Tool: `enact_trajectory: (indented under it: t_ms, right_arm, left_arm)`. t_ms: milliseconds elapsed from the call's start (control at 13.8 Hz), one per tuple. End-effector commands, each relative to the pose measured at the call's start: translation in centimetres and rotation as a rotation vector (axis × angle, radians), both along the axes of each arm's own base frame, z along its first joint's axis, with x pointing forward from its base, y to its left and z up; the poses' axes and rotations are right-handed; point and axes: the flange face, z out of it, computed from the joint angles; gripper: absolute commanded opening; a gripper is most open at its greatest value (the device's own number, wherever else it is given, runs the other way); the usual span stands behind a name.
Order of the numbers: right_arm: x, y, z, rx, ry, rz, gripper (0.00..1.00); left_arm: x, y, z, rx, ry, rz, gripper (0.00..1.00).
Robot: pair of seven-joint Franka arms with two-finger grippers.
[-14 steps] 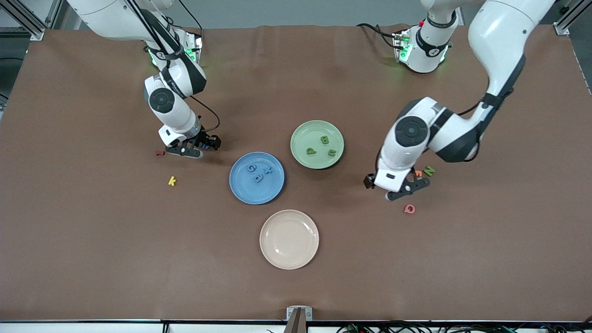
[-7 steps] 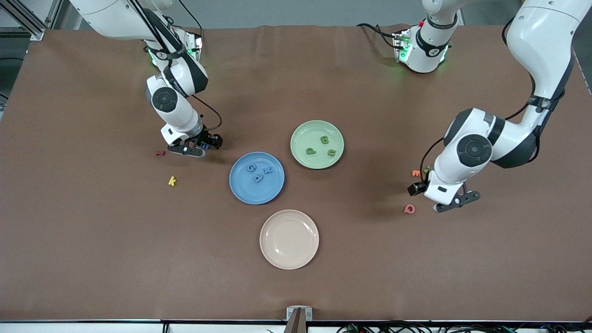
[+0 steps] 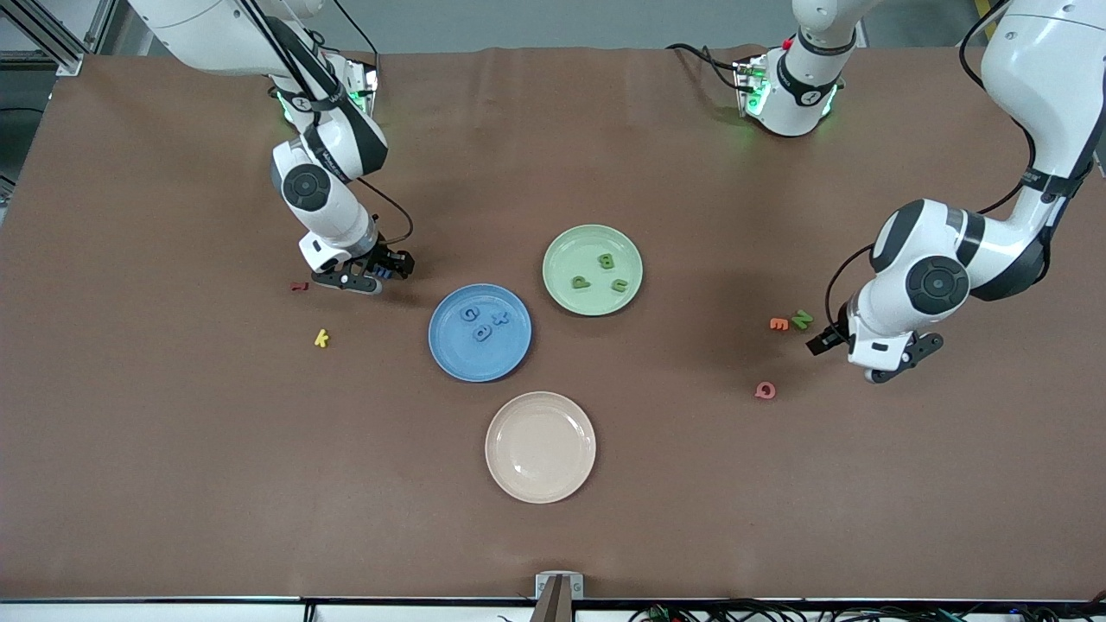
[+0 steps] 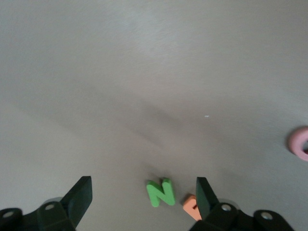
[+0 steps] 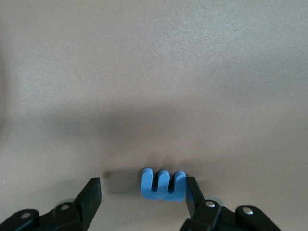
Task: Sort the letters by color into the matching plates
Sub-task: 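Carry the blue E to the blue plate while the left gripper grasps N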
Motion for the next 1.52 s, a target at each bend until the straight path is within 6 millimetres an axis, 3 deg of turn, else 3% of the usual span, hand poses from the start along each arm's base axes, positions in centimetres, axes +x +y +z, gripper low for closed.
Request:
enact_trajectory:
  t_ms: [0,363,508,653,1089,1307,1452]
  right_arm:
    - [-0.2,-0.8,-0.3,-0.011,0.004,-0.003,0.79]
    - [-0.2,-1.2,-0.8,-0.018,0.009,0.002,0.78]
    - [-0.2,-1.2,-0.8,-0.018,0.009,0.002,0.72]
    - [-0.2,-1.2,-0.8,-0.018,0.009,0.002,0.61]
    - [-0.2,-1.2,-0.8,-0.018,0.011,-0.001,0.07]
    - [0.4,-1.1,-0.4,-0.018,0.005,-0.005,0.01]
    - [2.1,-0.6,0.6,-0.024,-0.001,-0.021,0.01]
  left_arm:
    - [-1.7,-0.6,0.0,0.036,-0.013,0.111,0.94]
    - [-3.8,-1.9,-1.7,0.015,-0.072,0.225,0.89]
    - [-4.6,-2.2,-2.3,0.013,-0.075,0.225,0.88]
    - [-5.3,-2.4,-2.6,-0.005,-0.093,0.22,0.85]
    - [-5.7,-1.3,-3.4,-0.036,-0.126,0.225,0.83]
    - [-5.7,-1.1,-3.7,-0.04,-0.12,0.229,0.81]
    - [-5.8,-1.1,-3.8,-0.04,-0.117,0.228,0.8]
